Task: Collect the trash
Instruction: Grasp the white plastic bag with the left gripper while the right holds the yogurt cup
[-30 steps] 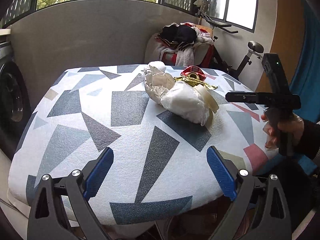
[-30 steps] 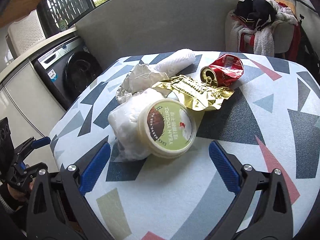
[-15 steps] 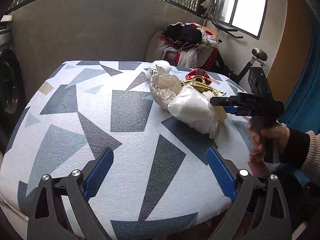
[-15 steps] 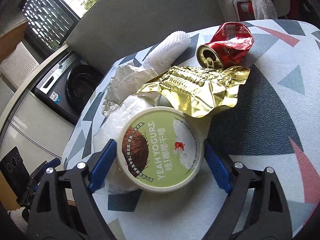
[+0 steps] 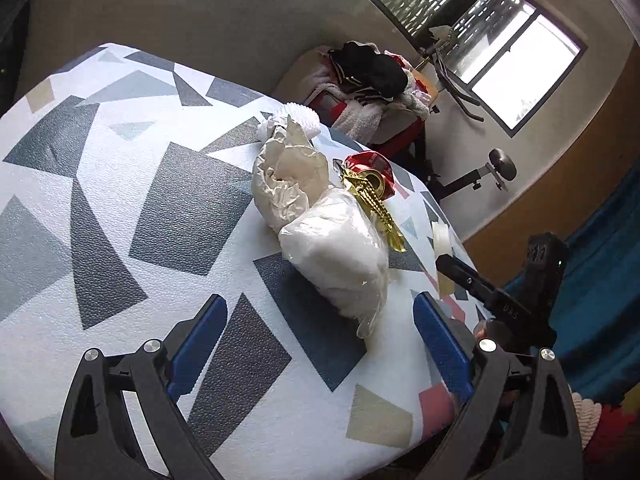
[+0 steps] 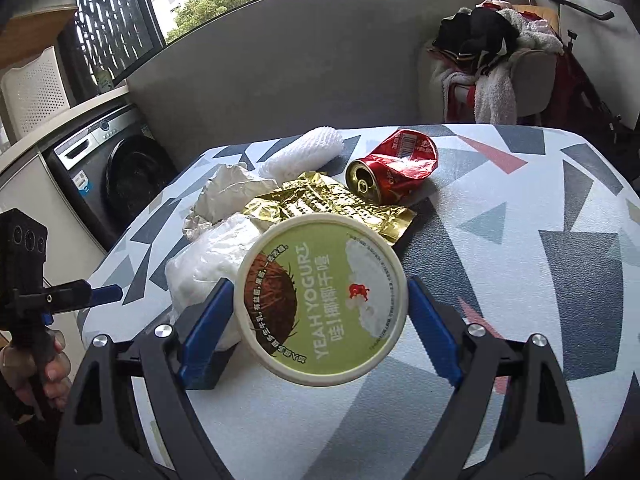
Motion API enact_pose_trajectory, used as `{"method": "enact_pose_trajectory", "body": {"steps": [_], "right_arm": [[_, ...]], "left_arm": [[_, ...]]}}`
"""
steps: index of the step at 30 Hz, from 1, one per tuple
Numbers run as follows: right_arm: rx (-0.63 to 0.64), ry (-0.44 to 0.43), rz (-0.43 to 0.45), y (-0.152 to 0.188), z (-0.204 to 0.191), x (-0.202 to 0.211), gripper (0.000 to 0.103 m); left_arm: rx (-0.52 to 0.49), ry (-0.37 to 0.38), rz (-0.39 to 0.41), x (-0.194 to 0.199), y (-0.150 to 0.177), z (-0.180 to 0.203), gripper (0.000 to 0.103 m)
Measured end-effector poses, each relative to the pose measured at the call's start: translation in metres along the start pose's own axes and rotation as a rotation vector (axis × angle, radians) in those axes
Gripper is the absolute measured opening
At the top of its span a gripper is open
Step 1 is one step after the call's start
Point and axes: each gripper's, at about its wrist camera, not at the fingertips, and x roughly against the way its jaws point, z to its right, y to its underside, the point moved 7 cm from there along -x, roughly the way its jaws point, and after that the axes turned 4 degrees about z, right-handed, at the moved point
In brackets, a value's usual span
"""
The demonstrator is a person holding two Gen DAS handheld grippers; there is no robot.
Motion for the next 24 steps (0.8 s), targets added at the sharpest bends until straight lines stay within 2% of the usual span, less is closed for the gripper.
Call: {"method": "enact_pose_trajectory", "body": {"steps": [4,14,19,20,22,24], "right_arm": [[-0.032,0.008,0.016,0.004,0.008,0.001,0.085],[-0.051,-0.007,0.003,0.009,0.014,-0.002,0.085],[-0.054,-0.017,-0.001,0.009,0.016,-0.004,0.085],[-0.050,-0.016,-0.003,0.009,0.016,-0.005,0.085],[-0.040,-0.015,-0.006,0.010,0.014,-0.005,0.085],[-0.029,-0.014,-0.007,0.010,0.012,-0.005,0.085]], "left_arm": [[0.112,0.039,-0.013,-0.028,-0.013,0.004,0.092],[0.276,0.032,-0.088,-0.084,-0.011,-0.009,0.085],[0.221,0.029,-0.095,-0.092,-0.010,-0.005,0.084],[0.216,0.016,-0.098,-0.093,-0.010,-0.005,0.081],[0.189,0.001,-0.102,-0.092,-0.009,-0.003,0.069],[0.112,-0.024,-0.099,-0.089,-0.010,0.003,0.060]]}}
